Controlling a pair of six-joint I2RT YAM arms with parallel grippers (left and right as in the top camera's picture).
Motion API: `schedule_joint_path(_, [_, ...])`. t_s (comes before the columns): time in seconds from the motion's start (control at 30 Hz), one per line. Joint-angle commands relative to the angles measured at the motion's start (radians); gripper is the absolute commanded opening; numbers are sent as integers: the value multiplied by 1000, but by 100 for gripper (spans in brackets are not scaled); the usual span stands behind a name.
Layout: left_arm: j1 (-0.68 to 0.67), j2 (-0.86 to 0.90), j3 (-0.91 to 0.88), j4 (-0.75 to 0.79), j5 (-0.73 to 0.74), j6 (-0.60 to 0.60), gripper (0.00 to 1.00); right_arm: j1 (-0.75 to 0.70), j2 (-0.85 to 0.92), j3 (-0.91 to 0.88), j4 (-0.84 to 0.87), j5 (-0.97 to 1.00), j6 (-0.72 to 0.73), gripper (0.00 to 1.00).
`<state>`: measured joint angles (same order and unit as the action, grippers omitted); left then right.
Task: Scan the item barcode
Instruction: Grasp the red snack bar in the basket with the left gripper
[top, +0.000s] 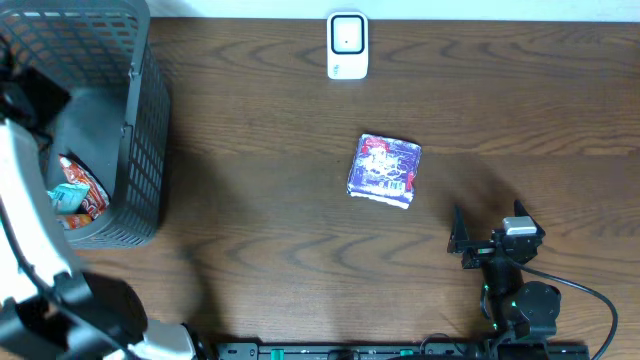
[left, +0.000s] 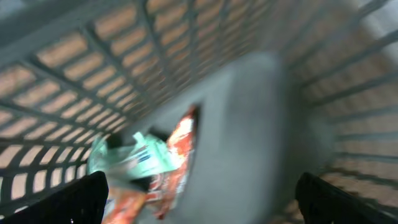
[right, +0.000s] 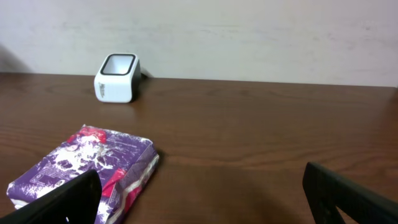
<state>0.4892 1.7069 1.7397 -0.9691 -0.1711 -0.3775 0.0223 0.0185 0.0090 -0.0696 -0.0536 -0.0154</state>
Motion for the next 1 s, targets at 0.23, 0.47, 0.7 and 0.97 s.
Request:
schedule_joint_path(0.23, [-13,203,-100,-9,-165,-19,96,-6,-4,-3,-1,-5,3,99])
schedule_joint_path(0.47, [-14,312,-100,80,-162,113,96,-6,-4,-3,-1,-5,3,99])
schedule_joint_path(0.7, [-15,413,-100,144,-53,123,93,-6,-4,-3,-1,-5,3,99])
schedule_joint_path(0.97, [-14,479,-100,145,-49,123,41,-6,-4,-4,-1,-5,3,99])
